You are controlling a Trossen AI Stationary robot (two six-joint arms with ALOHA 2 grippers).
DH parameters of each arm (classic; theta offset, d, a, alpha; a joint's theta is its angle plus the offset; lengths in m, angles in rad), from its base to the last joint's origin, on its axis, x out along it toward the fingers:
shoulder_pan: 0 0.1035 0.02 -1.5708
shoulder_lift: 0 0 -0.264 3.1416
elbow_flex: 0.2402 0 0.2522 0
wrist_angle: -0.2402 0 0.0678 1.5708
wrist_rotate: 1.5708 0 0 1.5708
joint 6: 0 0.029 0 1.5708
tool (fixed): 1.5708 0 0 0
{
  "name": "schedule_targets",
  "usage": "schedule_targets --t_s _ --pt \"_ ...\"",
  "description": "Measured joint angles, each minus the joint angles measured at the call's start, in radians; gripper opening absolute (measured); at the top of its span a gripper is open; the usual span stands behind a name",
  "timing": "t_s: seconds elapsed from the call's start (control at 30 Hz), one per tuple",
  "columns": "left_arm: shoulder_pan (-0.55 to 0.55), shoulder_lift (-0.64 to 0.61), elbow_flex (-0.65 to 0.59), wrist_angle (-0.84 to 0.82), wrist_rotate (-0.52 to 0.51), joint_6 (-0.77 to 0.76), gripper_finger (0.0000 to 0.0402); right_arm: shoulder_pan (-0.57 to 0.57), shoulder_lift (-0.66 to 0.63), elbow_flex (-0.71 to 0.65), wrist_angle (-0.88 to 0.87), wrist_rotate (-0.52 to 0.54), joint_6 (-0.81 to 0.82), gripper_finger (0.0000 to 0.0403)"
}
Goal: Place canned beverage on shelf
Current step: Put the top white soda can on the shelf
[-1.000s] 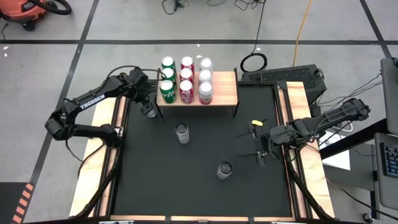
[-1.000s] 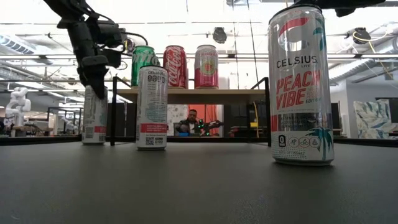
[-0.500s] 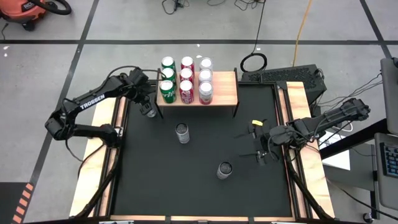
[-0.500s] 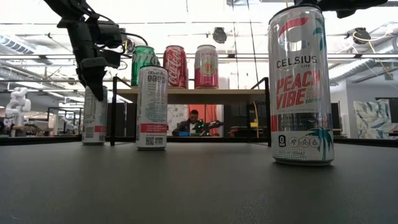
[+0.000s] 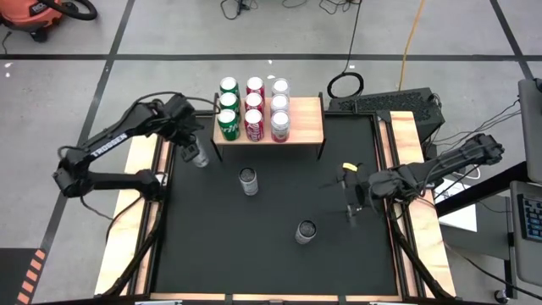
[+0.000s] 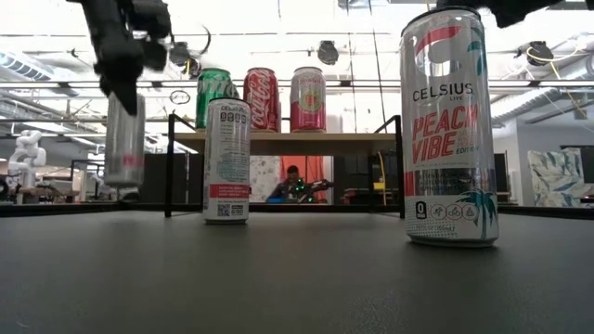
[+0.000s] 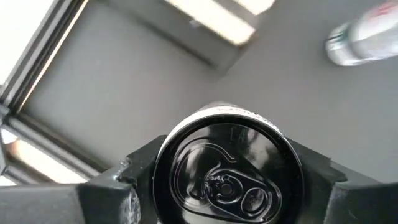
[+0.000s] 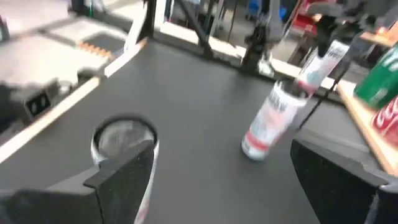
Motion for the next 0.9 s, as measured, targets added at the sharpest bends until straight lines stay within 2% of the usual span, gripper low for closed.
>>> schedule_targets --t_s 0.2,0.37,0.53,0.73,0.9 --pt "-0.124 -0.071 0.08 -0.059 0.039 -0.146 0.0246 0.0 0.061 -0.048 0.246 0.0 0.032 0.0359" --pt "-0.268 -0.12 0.113 -0.045 0.096 -0.268 0.0246 0.0 0.185 -0.049 0.455 0.044 0.036 0.0359" --pt "-0.433 -0.138 0.118 -0.013 0.107 -0.379 0.0247 -0.004 0.324 -0.049 0.691 0.112 0.08 0.0359" --pt "-0.622 -0.13 0.118 0.147 0.106 -0.411 0.0247 -0.005 0.461 -0.049 0.942 0.135 0.114 0.0359" --pt "-0.721 -0.12 0.118 0.306 0.104 -0.349 0.0247 -0.007 0.521 -0.011 0.929 0.134 0.146 0.0359"
